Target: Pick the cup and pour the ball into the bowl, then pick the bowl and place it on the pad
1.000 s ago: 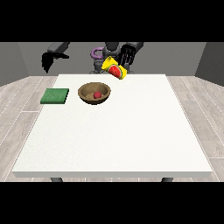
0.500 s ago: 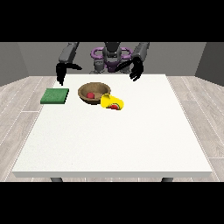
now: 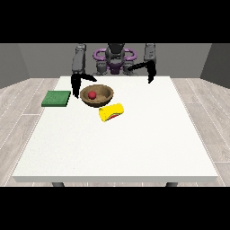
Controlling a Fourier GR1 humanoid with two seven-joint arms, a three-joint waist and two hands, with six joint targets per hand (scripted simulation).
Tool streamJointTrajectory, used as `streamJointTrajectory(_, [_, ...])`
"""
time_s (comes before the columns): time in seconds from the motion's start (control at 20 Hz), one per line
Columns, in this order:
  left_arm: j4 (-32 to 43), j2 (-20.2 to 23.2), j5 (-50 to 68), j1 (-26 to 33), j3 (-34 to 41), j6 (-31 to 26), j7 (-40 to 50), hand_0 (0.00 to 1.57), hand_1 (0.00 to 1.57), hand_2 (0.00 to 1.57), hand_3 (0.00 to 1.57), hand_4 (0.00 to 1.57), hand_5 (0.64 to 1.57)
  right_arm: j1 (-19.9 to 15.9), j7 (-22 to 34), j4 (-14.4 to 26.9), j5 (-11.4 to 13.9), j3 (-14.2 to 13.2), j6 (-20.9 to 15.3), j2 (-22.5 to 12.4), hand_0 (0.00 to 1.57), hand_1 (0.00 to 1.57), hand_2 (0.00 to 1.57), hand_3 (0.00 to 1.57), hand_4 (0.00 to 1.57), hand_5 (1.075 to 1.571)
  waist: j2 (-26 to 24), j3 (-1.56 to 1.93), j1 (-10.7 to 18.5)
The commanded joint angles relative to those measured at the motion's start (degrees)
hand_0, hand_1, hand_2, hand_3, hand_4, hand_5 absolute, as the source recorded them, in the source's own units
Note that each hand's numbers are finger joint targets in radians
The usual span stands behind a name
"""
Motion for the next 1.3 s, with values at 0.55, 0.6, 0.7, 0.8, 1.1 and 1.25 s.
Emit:
streamJointTrajectory(0.55, [-7.6,3.8,2.3,5.8,3.2,-7.1,-3.9,0.0,0.0,0.0,0.0,0.0,1.566,-5.4,-12.9,19.3,-1.4,-1.7,2.1,-3.0,0.0,0.0,0.0,0.0,0.1,1.563,3.0,0.11,0.5])
streamJointTrajectory(0.6, [-7.9,4.5,3.0,1.2,5.2,-6.3,1.0,0.0,0.0,0.0,0.0,0.0,1.566,-6.7,-14.9,20.3,-0.8,-1.2,0.4,-1.2,0.0,0.0,0.0,0.0,0.14,1.564,4.1,0.12,0.2])
streamJointTrajectory(0.7, [-8.1,6.4,4.3,-0.7,6.3,-9.0,1.1,0.0,0.0,0.0,0.0,0.0,1.565,-10.5,-14.4,20.8,-1.4,-1.9,-0.1,-2.7,0.0,0.0,0.0,0.0,0.06,1.562,5.8,0.12,1.0])
streamJointTrajectory(0.8, [-9.0,5.0,3.7,4.5,4.7,-8.7,0.1,0.0,0.0,0.0,0.0,0.0,1.565,-7.3,-9.6,22.8,-3.3,-2.7,0.2,-1.2,0.0,0.0,0.0,0.0,0.39,1.57,2.2,0.12,1.2])
streamJointTrajectory(1.1, [-11.7,4.4,3.7,1.6,2.6,-9.8,1.1,0.0,0.0,0.0,0.0,0.52,1.557,-0.4,-7.5,26.3,8.2,1.4,-18.2,-4.5,1.57,1.57,1.57,1.51,0.89,1.526,5.5,-0.07,6.5])
streamJointTrajectory(1.25, [-11.4,4.7,3.7,0.6,1.9,-11.2,-0.2,0.0,0.0,0.0,0.0,0.66,1.531,-2.7,-4.9,25.3,12.2,2.9,-26.9,-5.6,1.57,1.57,1.57,1.56,0.94,1.558,6.1,-0.17,9.0])
